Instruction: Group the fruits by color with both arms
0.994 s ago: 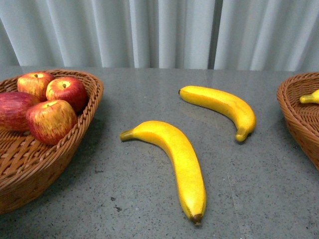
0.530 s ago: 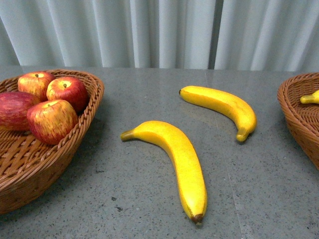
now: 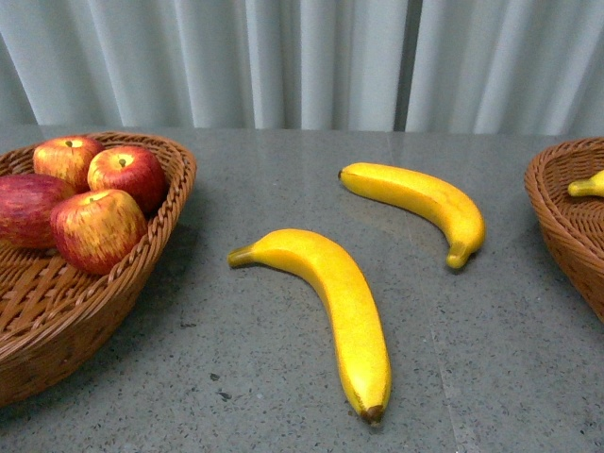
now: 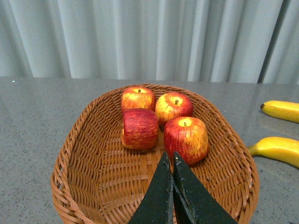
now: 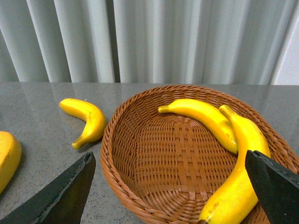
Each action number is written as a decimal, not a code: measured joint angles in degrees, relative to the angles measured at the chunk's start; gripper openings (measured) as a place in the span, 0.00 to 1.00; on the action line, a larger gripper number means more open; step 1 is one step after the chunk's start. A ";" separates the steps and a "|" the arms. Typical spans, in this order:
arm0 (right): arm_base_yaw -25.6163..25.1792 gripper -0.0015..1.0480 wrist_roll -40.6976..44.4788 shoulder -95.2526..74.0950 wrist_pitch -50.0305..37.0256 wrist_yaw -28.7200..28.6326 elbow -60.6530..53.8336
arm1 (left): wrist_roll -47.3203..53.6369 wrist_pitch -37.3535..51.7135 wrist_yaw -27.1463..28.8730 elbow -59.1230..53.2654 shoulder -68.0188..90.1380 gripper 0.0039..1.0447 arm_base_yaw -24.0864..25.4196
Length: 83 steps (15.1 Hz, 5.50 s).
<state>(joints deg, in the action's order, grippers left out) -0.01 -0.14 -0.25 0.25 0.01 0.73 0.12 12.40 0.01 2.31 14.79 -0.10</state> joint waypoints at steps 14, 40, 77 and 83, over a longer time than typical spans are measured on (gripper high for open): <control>0.00 0.94 -0.02 0.00 -0.02 0.00 0.00 | -0.09 -12.63 0.02 -1.46 -14.29 0.21 0.00; 35.98 0.94 -4.22 -97.20 -17.64 -4.61 58.18 | -0.09 -12.63 0.00 -1.46 -14.29 0.94 0.00; -18.14 0.82 19.28 -78.75 -5.79 -29.97 41.09 | -0.09 -12.63 0.00 -1.46 -14.29 0.94 0.00; -14.12 0.94 17.66 -78.77 -7.72 -28.48 43.82 | -0.09 -12.63 0.00 -1.46 -14.29 0.94 0.00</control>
<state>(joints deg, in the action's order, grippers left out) -14.13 17.52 -79.02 -7.46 -28.47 44.56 0.03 -0.23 0.01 0.84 0.49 -0.10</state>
